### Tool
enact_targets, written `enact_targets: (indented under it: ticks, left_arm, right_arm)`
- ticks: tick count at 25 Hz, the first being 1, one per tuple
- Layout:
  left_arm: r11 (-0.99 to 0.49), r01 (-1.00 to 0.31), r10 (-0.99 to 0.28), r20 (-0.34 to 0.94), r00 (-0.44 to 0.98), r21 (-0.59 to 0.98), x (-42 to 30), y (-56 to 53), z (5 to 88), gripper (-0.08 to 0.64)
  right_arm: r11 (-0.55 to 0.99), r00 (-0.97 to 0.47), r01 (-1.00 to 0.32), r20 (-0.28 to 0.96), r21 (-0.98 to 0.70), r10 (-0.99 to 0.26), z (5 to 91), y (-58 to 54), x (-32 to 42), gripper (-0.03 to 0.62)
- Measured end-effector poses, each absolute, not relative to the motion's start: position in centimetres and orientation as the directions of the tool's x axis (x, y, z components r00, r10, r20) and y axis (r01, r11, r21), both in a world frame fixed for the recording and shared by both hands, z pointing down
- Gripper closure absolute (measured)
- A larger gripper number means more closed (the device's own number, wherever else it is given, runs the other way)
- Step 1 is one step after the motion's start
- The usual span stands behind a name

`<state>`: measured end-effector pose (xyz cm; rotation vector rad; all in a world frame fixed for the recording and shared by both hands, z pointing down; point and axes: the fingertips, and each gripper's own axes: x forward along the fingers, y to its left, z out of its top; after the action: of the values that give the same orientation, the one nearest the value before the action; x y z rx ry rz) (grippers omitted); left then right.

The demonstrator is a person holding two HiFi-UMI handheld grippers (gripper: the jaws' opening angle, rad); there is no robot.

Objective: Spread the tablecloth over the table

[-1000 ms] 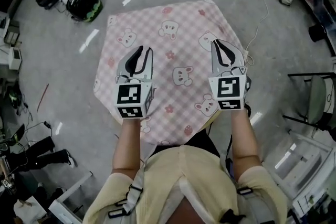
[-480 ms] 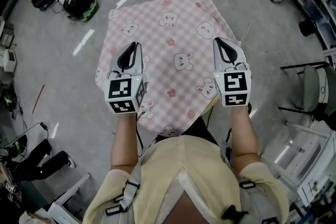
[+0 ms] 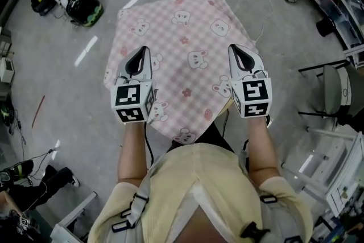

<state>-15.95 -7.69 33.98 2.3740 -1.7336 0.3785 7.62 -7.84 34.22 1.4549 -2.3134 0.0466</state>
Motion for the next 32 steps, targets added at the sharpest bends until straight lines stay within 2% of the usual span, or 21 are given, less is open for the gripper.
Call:
enact_targets:
  ticks: [13, 32]
  left_arm:
    - [-0.355, -0.935, -0.896, 0.289, 0.336, -0.014, -17.4, -3.6, 32.5, 0.557]
    - [-0.383, -0.924, -0.883, 0.29, 0.368, 0.005, -17.2, -2.1, 32.8, 0.557]
  right_arm:
    - [0.446, -0.405, -0.894, 0.338, 0.049, -0.849, 33.3, -3.1, 5.9, 0.589]
    - [0.455, -0.416, -0.889, 0.332, 0.047, -0.847, 33.1, -0.9, 4.4, 0.589]
